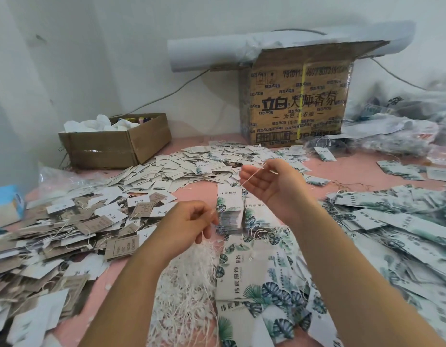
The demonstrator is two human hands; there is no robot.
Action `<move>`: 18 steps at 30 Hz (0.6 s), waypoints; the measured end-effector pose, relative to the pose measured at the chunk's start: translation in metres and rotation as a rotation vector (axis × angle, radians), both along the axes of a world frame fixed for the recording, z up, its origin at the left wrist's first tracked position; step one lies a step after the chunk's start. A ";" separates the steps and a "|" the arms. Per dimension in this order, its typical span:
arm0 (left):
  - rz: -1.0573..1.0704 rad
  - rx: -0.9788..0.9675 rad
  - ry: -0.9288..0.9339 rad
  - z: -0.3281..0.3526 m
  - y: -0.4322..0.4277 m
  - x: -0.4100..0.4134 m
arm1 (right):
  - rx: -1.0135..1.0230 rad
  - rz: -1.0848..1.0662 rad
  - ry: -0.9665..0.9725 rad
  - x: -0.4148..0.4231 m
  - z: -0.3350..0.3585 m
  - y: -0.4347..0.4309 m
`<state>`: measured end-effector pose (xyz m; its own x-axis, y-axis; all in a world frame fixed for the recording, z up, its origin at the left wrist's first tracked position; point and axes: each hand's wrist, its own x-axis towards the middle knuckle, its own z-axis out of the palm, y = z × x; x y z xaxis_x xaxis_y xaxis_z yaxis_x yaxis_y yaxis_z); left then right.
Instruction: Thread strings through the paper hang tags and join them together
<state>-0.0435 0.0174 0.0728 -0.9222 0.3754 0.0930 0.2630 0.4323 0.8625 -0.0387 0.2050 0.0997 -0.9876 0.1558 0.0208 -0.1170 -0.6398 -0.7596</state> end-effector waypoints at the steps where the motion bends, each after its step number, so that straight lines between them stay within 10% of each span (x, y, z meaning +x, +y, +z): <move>1: 0.003 -0.018 -0.002 -0.001 0.000 -0.001 | -0.108 -0.004 -0.005 -0.001 0.000 0.001; 5: 0.016 -0.021 -0.003 -0.002 0.000 -0.001 | -0.063 -0.032 -0.053 -0.004 -0.005 0.006; 12: 0.045 0.017 0.058 -0.001 0.005 0.001 | 1.302 0.178 0.139 0.000 -0.017 -0.016; 18: 0.088 -0.027 0.124 -0.006 0.007 -0.002 | 1.366 0.200 0.213 -0.002 -0.021 -0.020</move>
